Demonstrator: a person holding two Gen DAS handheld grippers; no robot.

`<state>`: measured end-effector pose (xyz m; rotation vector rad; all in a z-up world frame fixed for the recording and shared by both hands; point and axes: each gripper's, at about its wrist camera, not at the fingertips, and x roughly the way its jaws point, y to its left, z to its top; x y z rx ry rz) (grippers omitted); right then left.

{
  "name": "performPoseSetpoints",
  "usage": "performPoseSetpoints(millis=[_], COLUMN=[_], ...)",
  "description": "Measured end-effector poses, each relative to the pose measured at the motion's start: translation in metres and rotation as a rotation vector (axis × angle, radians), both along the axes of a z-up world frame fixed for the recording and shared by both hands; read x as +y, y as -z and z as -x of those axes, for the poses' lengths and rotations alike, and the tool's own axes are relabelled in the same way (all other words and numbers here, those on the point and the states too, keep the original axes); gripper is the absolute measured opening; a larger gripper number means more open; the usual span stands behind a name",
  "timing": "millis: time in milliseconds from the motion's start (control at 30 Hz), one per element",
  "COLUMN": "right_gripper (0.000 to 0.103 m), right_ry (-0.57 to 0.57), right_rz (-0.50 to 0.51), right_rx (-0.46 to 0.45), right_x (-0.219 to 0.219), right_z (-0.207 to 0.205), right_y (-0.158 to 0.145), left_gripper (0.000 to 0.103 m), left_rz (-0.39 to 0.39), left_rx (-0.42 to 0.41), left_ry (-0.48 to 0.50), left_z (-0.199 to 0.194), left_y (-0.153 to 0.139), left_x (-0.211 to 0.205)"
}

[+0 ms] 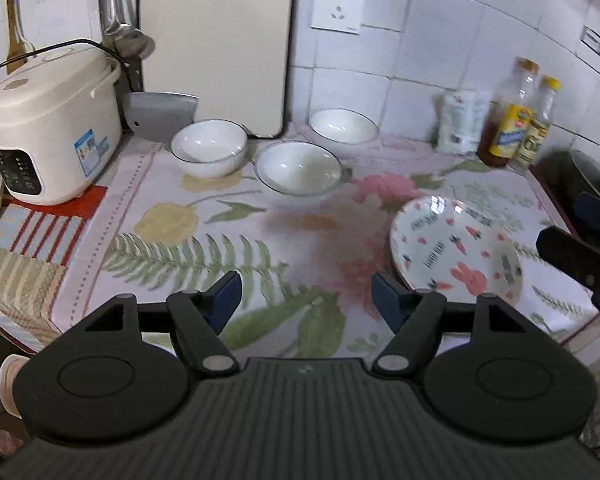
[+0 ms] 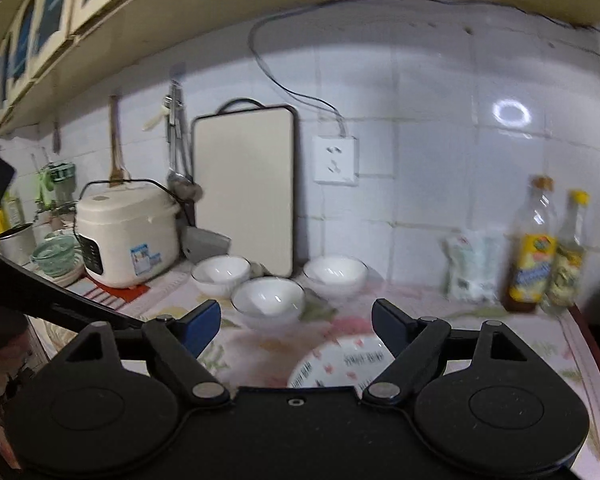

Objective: Organize plates and bowls
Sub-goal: 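Open both grippers and pull back from the plate stack, then move both grippers to the large white bowl and grasp its rim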

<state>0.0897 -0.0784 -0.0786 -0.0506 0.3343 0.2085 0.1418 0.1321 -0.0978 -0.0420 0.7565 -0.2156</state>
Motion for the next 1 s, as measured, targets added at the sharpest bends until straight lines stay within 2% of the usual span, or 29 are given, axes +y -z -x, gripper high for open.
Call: performPoseSetpoints(millis=[133,200,333,567,700,833,1000], right_gripper=[0.087,0.089,0.089,0.095,0.095,0.097,0.097], right_ry=[-0.045,-0.063,-0.085,-0.064,-0.053,-0.049,0.034], right_rz=[0.029,0.042,0.084,0.044,0.051,0.039,0.058], right_rx=[-0.023,-0.011,0.043,0.132,0.168,0.194,0.207], right_x=[0.015,0.020,0.029,0.048,0.067,0.085,0.100], right_z=[-0.024,-0.039,-0.070,-0.121,-0.150,-0.175,-0.196], right_y=[0.005,0.013,0.036,0.071,0.095,0.123,0.139], left_gripper=[0.071,0.071,0.071,0.070,0.069,0.069,0.067], left_rz=[0.004,0.047,0.159,0.216,0.230,0.176,0.174], left_rx=[-0.018,-0.016,0.000,-0.043,-0.044,-0.024,0.020], left_ry=[-0.023,-0.019,-0.021,-0.001,0.045,0.064,0.070], left_z=[-0.020,-0.032,-0.058,-0.106,-0.134,-0.166,-0.199], left_y=[0.004,0.007,0.016,0.036,0.055,0.075,0.092], left_x=[0.009,0.014,0.030,0.040,0.036,0.028,0.033])
